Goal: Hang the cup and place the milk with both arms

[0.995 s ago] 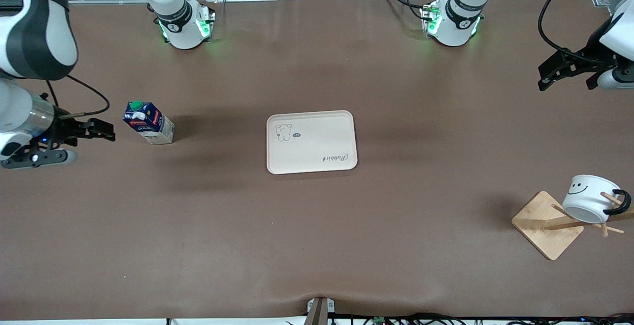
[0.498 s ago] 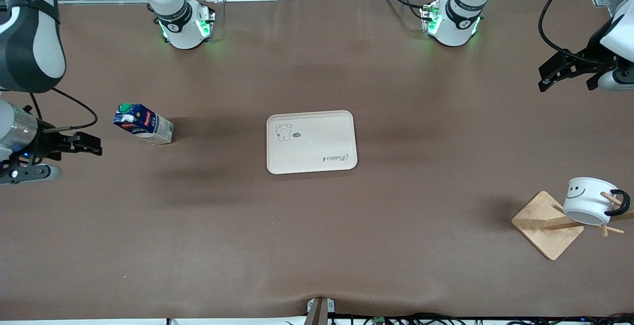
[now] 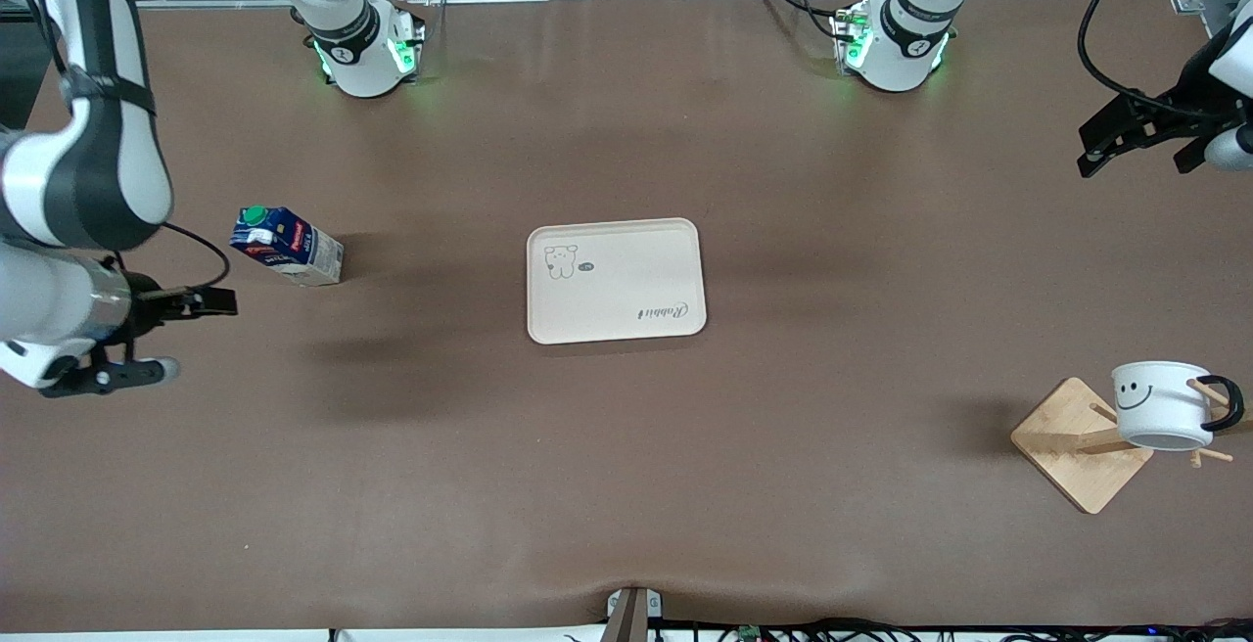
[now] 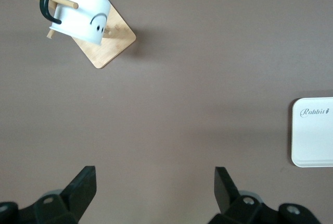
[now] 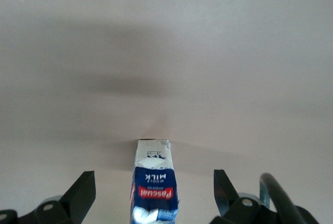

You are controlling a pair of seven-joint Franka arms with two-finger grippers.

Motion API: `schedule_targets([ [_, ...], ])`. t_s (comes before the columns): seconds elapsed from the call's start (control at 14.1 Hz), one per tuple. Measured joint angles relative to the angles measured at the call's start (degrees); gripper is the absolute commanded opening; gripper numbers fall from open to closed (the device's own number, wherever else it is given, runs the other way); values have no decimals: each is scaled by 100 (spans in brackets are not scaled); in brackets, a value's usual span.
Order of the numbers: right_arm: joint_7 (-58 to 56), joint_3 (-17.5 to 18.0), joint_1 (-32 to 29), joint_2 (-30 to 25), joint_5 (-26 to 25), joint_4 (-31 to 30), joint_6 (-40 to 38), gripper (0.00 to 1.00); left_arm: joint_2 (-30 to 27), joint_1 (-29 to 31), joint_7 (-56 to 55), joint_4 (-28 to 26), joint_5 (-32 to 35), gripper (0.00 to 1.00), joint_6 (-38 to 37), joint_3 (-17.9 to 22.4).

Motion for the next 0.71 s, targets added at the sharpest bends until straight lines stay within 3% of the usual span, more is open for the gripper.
schedule_targets([
  [0.57,-2,-38,-35,-163,-75,740,-67,100,0,-11,-4,42,0,100,-214,-8],
  [0.71,-2,-15,-22,-258,-71,918,-659,100,0,-11,-4,42,0,100,-306,-9],
])
